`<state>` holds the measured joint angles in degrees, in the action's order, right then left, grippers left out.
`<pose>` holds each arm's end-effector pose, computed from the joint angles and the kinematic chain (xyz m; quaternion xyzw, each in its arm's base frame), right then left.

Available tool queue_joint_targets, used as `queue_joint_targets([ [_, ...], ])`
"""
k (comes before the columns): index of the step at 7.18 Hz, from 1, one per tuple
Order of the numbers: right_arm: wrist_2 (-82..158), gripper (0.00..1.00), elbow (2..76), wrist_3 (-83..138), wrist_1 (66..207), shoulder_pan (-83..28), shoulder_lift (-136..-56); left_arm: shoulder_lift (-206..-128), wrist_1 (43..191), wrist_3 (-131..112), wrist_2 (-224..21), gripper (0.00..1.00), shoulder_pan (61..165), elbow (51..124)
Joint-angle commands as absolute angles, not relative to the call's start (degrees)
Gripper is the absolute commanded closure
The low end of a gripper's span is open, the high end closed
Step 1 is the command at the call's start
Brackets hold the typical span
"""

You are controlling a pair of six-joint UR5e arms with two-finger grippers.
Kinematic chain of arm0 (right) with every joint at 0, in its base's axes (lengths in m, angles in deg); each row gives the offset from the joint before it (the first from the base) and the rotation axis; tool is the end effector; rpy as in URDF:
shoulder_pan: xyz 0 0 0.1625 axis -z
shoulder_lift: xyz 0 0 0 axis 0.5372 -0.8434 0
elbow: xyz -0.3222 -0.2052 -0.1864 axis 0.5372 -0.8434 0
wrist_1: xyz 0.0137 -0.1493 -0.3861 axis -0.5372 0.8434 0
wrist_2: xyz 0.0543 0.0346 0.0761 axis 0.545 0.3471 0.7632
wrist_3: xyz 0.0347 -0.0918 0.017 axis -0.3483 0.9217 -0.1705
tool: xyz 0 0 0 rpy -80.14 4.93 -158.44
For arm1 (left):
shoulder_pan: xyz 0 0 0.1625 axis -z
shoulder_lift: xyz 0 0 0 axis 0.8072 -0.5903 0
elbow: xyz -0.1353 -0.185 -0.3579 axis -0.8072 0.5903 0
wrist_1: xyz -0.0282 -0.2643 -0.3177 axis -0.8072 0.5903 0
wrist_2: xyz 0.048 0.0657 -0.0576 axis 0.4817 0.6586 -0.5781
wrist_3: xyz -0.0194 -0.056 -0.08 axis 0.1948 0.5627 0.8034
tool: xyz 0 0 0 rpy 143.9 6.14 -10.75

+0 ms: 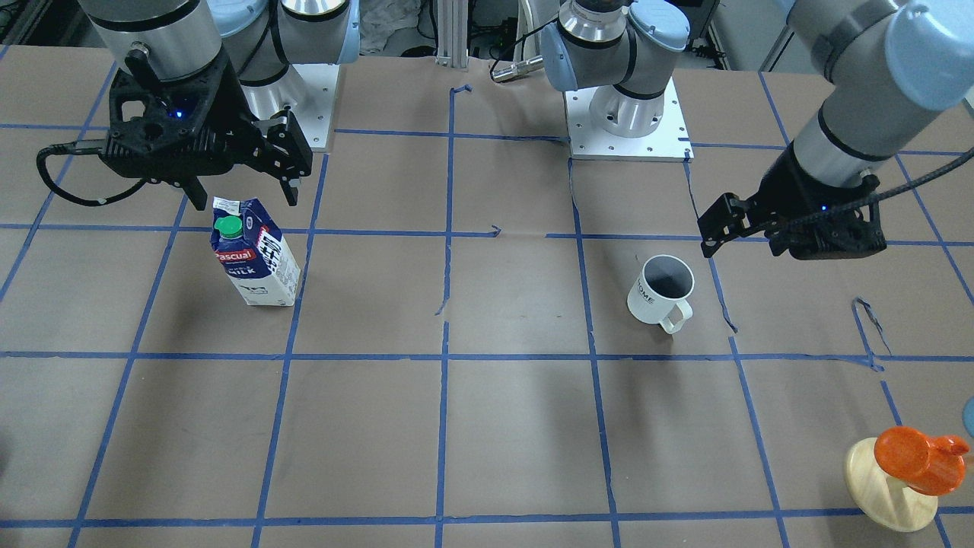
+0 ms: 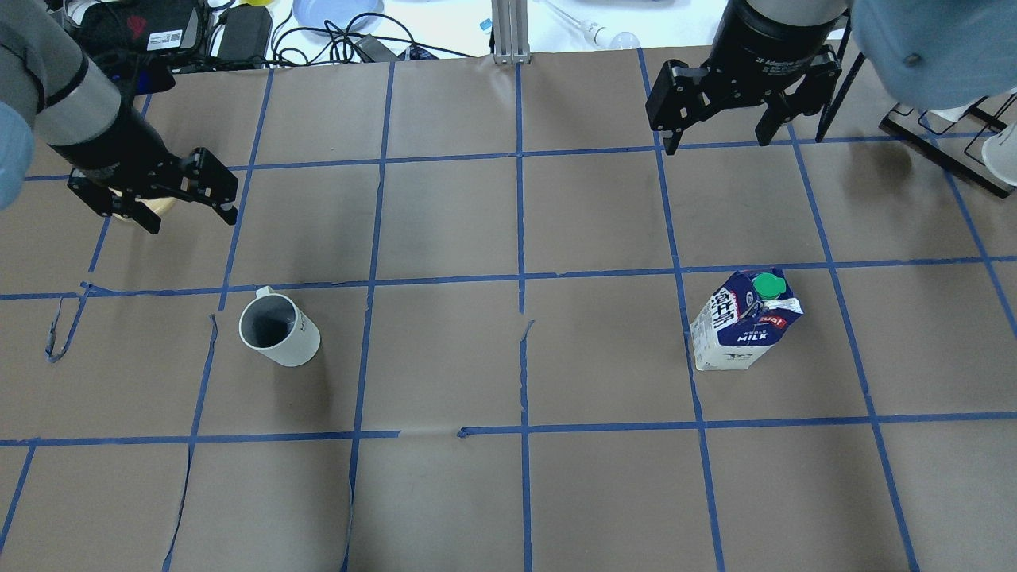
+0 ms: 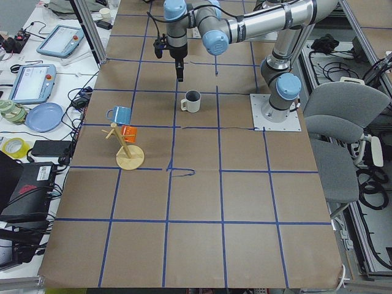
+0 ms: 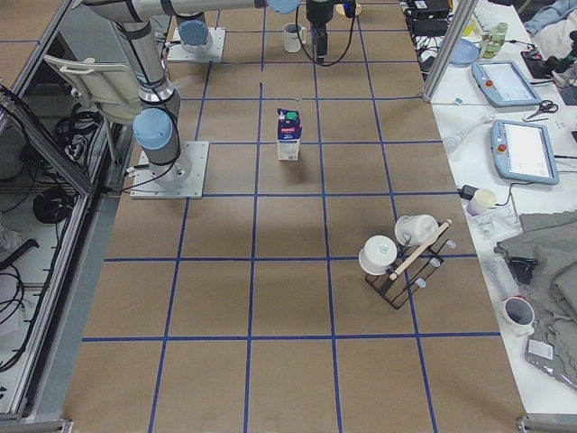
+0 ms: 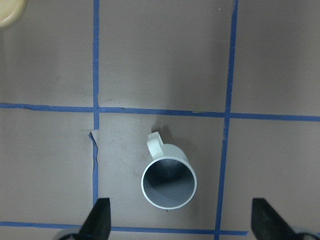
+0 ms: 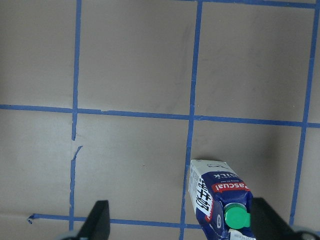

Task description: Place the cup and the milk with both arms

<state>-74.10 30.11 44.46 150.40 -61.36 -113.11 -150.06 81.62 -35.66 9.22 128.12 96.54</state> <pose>0.1689 -0.5087 0.5150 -0.0357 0.9988 -0.0317 0.0063 0.0047 -0.5142 0.3967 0.0374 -0.9988 -0.0283 0.0145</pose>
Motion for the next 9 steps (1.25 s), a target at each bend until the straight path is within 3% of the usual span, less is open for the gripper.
queue_joint_targets([
  [1,-74.52,0.0,30.2,44.5,150.36,-61.37,-113.11,-152.0,75.76,-36.96,9.46,0.0,125.55,104.81],
  [7,-73.9,0.0,32.3,44.32,150.27,-61.37,-113.11,-158.95,74.33,-36.96,9.02,0.0,122.73,108.45],
  [8,-74.17,0.0,32.66,44.24,150.18,-61.37,-113.11,-159.48,74.16,-36.44,8.85,0.09,123.07,108.54],
  [9,-74.43,0.0,32.83,44.41,150.01,-61.2,-113.02,-159.92,73.98,-36.52,8.85,0.38,122.99,108.45],
])
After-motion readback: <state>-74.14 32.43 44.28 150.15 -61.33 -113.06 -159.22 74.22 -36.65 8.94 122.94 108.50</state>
